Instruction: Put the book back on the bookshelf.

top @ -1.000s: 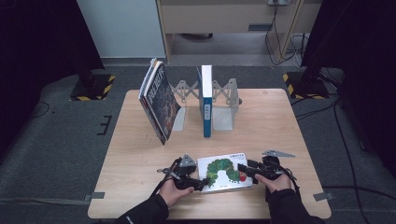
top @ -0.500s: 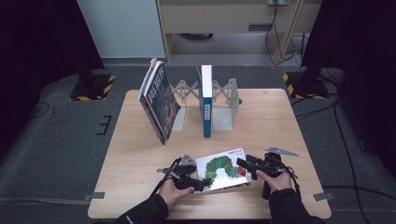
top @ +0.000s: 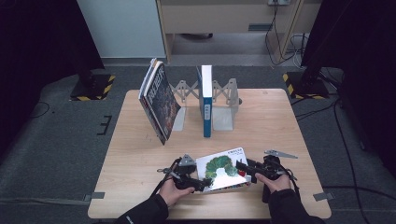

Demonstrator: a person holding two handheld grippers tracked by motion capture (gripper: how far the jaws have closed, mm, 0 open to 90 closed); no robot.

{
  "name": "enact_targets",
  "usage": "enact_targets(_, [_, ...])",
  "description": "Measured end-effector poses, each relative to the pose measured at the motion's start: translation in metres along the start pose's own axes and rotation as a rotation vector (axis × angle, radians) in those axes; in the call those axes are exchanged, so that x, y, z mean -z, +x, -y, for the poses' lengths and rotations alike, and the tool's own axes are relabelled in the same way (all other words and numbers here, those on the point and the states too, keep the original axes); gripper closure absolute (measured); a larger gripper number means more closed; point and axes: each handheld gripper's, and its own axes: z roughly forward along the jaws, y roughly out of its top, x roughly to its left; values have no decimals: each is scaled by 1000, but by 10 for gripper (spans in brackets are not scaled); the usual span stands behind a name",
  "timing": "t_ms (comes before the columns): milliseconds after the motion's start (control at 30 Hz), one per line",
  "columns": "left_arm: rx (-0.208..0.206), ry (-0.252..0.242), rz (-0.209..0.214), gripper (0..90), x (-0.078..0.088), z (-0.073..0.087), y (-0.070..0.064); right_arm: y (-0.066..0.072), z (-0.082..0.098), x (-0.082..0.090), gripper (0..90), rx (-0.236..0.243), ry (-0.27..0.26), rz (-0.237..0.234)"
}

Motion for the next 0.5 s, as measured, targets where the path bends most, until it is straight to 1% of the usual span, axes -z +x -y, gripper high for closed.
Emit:
enact_targets(100, [-1, -4, 0, 92, 0, 0, 0, 3, 3, -4, 398, 19, 34, 0])
enact_targets(267, [-12, -13, -2, 82, -1, 1, 0, 1, 3, -8, 397, 29, 71, 0])
enact_targets(333, [-18, -20, 0, 71, -2, 2, 0, 0, 2, -11, 387, 41, 93, 6])
enact_targets(433, [-22, -24, 2, 61, -2, 3, 0, -1, 0, -16, 380, 61, 125, -2])
enact_targets(467, [-22, -25, 3, 60, -2, 3, 0, -1, 0, -18, 388, 75, 133, -5])
enact_targets(500, [-22, -25, 3, 57, -2, 3, 0, -1, 0, -18, 388, 75, 133, -5])
